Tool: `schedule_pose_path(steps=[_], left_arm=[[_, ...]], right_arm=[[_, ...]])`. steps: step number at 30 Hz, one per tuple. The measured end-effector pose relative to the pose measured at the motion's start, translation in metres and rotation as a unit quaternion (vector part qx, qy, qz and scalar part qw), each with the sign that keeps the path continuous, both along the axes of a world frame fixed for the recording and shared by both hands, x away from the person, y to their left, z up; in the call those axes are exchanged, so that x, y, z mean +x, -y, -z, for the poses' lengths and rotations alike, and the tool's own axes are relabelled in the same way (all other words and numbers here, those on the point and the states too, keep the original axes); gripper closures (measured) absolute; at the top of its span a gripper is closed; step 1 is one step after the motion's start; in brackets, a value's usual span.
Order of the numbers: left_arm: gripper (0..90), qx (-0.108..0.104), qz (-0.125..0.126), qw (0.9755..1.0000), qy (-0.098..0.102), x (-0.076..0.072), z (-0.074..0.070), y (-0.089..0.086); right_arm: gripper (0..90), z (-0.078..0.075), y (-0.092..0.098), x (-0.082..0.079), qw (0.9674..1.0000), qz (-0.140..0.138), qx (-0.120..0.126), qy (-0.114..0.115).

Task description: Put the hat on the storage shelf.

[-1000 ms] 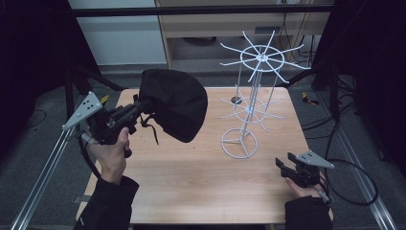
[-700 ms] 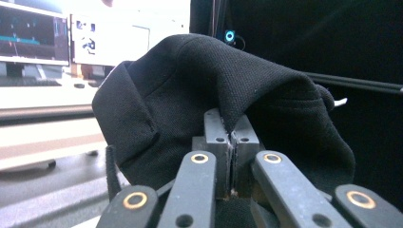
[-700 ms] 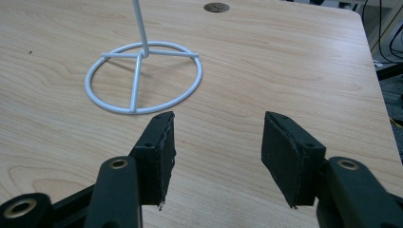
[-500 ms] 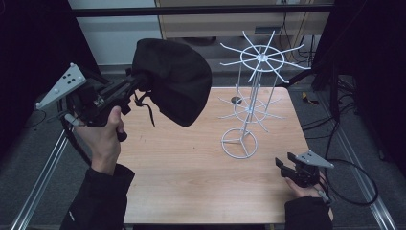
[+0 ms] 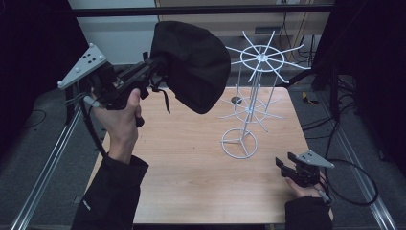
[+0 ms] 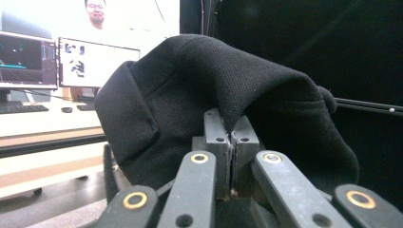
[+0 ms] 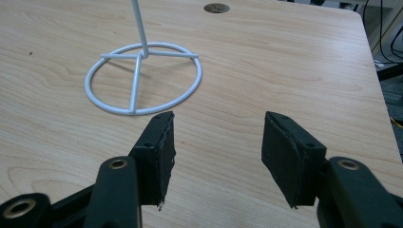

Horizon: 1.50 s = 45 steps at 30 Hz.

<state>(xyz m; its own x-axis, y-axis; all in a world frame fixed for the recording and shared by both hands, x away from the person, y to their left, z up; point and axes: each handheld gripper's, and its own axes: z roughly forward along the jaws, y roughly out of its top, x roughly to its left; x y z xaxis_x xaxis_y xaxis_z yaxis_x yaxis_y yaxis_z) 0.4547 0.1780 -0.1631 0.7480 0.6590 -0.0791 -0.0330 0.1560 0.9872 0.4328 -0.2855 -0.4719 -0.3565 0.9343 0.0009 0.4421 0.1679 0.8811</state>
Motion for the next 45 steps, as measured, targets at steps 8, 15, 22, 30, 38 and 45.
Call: schedule_pose_path(steps=[8,15,22,30,38,45], left_arm=[[88.2,0.0,0.007,0.9997,-0.022,0.017,0.014,0.012],[87.8,0.011,0.001,0.9989,-0.045,0.025,0.033,0.009],[87.0,0.025,-0.004,0.9963,-0.082,0.039,0.063,0.005],[86.0,0.055,-0.007,0.9925,-0.109,0.052,0.089,0.015],[85.1,0.083,-0.004,0.9879,-0.131,0.061,0.113,0.029],[82.7,0.102,0.0,0.9848,-0.14,0.065,0.125,0.041]], right_arm=[[45.1,0.0,0.0,0.0,1.0,-0.002,0.003,-0.004],[45.0,0.001,-0.001,0.0,1.0,-0.003,0.0,-0.004],[44.8,0.001,-0.002,0.0,1.0,-0.004,-0.001,-0.005],[44.7,0.002,-0.002,0.001,1.0,-0.005,-0.006,-0.003],[44.2,0.002,-0.002,0.001,1.0,-0.006,-0.005,-0.005],[43.9,0.002,-0.003,0.001,1.0,-0.007,-0.004,-0.005]])
